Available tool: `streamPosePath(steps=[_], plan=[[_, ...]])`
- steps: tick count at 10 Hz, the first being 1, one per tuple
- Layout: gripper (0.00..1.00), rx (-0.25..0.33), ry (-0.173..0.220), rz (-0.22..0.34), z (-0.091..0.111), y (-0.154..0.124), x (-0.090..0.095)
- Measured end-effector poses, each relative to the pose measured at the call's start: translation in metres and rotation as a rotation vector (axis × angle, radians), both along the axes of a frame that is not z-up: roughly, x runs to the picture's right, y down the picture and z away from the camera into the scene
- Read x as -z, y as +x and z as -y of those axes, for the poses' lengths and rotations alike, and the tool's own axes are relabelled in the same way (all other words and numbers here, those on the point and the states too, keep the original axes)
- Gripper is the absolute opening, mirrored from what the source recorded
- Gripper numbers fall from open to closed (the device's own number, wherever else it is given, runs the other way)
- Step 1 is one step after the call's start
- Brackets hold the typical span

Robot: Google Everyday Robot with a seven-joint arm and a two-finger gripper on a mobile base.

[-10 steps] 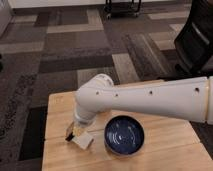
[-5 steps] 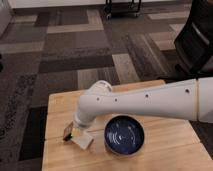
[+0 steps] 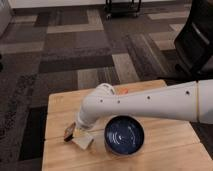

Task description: Place the eraser on the white sponge

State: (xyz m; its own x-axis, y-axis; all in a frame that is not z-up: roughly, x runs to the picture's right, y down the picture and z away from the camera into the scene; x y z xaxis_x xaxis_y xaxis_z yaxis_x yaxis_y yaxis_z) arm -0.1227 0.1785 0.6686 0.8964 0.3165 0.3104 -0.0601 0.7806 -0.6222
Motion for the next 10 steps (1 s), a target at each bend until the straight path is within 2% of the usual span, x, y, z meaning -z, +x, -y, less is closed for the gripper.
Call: streamPosePath(steps=[6,10], plan=[[0.00,-0.021,-0.034,-0.042,-0.020,0.025,-0.017],[0.00,-0.006,-0.066,-0.080,-0.032,0.037,-0.025]])
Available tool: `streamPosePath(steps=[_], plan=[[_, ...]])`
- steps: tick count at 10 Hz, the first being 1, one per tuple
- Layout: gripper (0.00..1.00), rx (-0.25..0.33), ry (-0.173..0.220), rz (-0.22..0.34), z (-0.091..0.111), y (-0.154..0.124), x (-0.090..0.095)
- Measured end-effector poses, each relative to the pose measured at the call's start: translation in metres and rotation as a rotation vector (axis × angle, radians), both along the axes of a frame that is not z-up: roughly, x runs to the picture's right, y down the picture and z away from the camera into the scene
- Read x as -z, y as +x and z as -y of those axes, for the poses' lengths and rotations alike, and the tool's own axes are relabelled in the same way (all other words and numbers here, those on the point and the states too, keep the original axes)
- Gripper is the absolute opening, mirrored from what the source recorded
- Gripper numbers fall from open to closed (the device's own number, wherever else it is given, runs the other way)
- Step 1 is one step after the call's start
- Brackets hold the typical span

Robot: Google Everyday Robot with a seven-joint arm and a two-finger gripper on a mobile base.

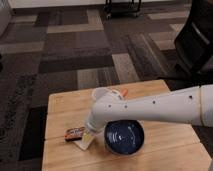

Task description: Place the eraser on the white sponge

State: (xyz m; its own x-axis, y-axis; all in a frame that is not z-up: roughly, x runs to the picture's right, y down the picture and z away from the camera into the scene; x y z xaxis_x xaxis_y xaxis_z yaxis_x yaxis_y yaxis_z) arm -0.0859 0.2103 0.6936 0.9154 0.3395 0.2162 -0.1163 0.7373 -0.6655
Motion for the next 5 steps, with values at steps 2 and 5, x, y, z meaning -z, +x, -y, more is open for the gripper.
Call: streamPosePath(steps=[2,5], plan=[[0.00,0.014,-0.021,-0.020,-0.0072,0.0057,-0.0047],[0.00,0.032,-0.038,-0.039,-0.0122,0.0093,-0.0090]])
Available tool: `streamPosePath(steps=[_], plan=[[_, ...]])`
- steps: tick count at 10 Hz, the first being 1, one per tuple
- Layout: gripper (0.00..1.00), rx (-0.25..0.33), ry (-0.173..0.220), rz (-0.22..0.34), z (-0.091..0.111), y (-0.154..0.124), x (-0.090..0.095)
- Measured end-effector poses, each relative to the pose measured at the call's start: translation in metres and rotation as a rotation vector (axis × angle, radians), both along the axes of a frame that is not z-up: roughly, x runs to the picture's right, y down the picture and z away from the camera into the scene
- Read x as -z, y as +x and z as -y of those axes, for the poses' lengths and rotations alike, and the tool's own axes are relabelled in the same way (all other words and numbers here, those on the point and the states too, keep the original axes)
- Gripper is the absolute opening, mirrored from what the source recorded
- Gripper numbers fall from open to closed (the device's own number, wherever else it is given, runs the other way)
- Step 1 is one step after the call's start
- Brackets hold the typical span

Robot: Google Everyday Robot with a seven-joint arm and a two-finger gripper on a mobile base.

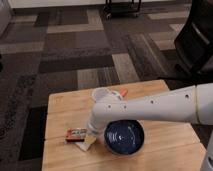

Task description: Place the eraser on the white sponge

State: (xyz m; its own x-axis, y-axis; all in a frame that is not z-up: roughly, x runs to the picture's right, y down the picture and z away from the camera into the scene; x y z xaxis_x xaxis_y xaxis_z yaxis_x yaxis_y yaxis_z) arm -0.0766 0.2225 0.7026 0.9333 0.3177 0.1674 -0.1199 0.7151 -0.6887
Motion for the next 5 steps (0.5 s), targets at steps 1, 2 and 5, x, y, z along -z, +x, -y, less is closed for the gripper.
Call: streamPosePath(steps=[1,2,5], plan=[[0.00,0.008,-0.006,-0.007,-0.002,0.001,-0.001],[0.00,0.021,-0.012,-0.018,-0.004,0.004,-0.003],[0.00,0.086,-0.023,-0.042,-0.013,0.008,-0.007]])
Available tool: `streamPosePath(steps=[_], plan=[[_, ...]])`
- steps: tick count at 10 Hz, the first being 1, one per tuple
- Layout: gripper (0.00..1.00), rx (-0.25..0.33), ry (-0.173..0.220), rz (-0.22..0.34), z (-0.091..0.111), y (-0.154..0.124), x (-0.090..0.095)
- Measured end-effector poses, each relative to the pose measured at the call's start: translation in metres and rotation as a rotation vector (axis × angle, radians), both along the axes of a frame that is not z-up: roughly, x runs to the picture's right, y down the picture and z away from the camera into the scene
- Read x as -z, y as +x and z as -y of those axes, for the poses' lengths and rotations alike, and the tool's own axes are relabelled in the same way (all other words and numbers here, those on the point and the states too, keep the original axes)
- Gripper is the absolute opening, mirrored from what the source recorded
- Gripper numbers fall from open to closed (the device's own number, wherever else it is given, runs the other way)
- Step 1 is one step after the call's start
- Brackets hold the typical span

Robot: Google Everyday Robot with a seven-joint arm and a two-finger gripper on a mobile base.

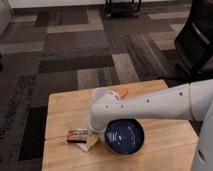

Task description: Place the eraser on the white sponge

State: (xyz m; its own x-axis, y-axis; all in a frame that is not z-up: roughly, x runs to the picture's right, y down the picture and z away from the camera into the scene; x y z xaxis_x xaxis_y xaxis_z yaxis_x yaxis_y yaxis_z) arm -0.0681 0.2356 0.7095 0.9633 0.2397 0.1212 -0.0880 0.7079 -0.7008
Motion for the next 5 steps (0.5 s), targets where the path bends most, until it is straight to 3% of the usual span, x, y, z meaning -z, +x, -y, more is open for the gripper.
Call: streamPosePath(steps=[2,5], plan=[[0.00,0.031,-0.001,-0.009,-0.0031,0.0008,-0.0017],[0.00,0.123,0.015,-0.045,-0.0056,0.0057,-0.0079]])
